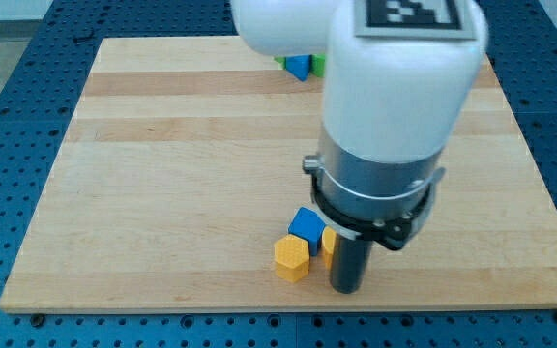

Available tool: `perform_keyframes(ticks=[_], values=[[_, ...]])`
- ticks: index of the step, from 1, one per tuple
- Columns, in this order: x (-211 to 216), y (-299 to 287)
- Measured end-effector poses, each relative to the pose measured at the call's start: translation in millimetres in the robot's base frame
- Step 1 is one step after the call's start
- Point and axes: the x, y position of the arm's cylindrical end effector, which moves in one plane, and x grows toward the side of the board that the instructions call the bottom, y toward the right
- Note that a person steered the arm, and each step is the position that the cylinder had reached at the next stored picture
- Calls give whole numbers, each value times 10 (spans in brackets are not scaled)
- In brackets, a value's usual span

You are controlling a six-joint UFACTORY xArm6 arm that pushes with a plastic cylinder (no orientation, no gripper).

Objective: Slide the yellow hexagon and blue cube towards the center

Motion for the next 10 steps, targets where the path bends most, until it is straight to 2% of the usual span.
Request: perform_keyframes(ticks=[3, 5, 6, 7, 9, 10], values=[[168, -563], [-56, -435], [-297, -224], [-415, -277], [-483, -852], [-507, -665]])
